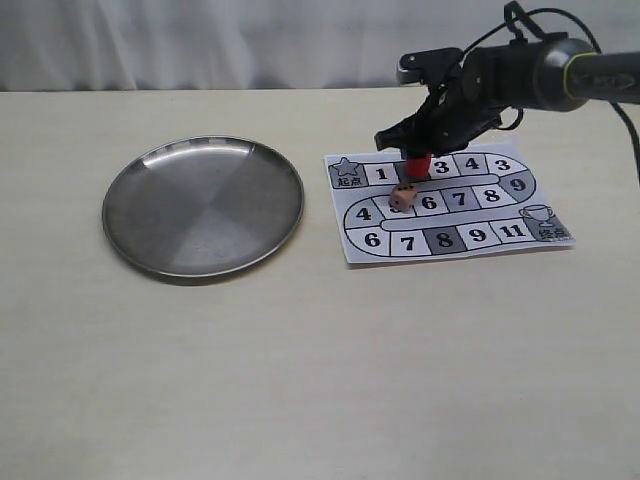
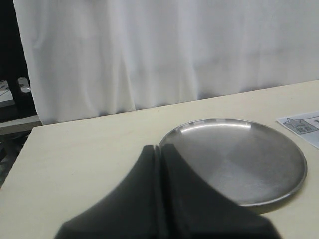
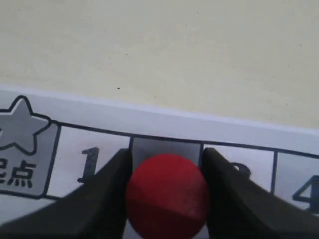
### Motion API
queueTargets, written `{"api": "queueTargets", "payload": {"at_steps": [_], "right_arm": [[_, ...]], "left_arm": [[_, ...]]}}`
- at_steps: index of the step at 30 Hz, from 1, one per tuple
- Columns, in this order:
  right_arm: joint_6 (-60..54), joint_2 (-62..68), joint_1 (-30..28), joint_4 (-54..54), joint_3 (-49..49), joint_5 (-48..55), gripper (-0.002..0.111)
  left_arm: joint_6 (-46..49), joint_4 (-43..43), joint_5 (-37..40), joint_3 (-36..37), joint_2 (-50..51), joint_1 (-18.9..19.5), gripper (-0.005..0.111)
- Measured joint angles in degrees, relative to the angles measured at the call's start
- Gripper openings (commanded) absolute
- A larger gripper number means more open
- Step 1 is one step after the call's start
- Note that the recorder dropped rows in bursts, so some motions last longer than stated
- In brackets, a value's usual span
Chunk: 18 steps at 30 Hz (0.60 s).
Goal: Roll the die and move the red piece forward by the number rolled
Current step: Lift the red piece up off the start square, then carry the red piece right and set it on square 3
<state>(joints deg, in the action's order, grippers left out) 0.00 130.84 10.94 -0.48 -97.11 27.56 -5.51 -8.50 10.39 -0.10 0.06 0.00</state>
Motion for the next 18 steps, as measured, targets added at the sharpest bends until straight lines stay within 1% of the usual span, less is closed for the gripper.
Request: {"api": "queueTargets", "payload": {"at_steps": [3,9,13,18], "right_arm": [[0.00,-3.61,0.00,0.00,-1.93,2.47,0.004],[0.00,-11.06,0.00,-1.38,-3.98,1.83,0.004],[0.00,-10.80,-0.02,-3.77,-4.08,1.70,0.004],[0.00,-6.07,-0.12,-6.07,-3.19,1.60,0.004]], "left_arm": [[0.00,0.00,0.00,0.00,0.00,0.00,0.000],[0.00,0.00,0.00,0.00,0.00,0.00,0.000],[0.00,0.00,0.00,0.00,0.00,0.00,0.000],[0.00,0.00,0.10,0.00,0.00,0.00,0.000]]}}
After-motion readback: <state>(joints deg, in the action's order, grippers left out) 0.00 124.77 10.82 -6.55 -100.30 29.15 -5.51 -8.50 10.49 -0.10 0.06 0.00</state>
